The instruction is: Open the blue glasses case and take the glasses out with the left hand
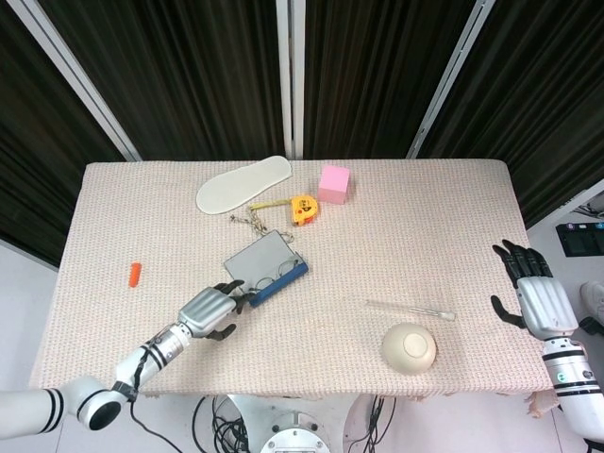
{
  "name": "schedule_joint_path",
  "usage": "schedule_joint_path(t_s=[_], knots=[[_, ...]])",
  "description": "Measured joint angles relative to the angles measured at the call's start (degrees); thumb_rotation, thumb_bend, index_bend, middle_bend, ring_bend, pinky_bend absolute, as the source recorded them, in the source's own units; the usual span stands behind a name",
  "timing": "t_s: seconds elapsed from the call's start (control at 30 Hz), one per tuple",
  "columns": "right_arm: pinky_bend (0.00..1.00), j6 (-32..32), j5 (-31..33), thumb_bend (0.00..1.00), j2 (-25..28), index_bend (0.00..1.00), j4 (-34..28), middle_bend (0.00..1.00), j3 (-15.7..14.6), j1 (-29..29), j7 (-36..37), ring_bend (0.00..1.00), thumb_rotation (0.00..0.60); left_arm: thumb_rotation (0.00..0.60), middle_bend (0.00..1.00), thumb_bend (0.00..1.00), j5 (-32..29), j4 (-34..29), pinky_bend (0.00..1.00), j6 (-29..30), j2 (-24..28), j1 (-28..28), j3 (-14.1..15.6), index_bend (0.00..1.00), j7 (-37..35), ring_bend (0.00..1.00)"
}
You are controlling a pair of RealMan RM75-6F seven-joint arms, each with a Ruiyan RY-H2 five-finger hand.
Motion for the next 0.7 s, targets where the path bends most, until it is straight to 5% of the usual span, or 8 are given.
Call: schedule_joint_path(t_s=[0.37, 0.7], knots=[[0.0, 0.35, -0.37, 0.34, -0.26, 0.0, -0.28, 0.0, -0.19, -0.07, -0.65, 0.0, 0.6, 0.6, 0.39, 0.44, 2.73, -6.64, 0.3, 2.69, 2.31, 1.8, 1.17, 0.11, 1.75, 0.11], [0.0, 0.25, -0.54, 0.34, -0.3, 0.0, -0.09, 0.0, -0.25, -0.01, -0.27, 0.0, 0.6, 0.6, 0.28, 0.44, 4.37, -1.07, 0.26, 8.33, -1.68, 2.03, -4.21, 0.13, 2.4, 0.08]])
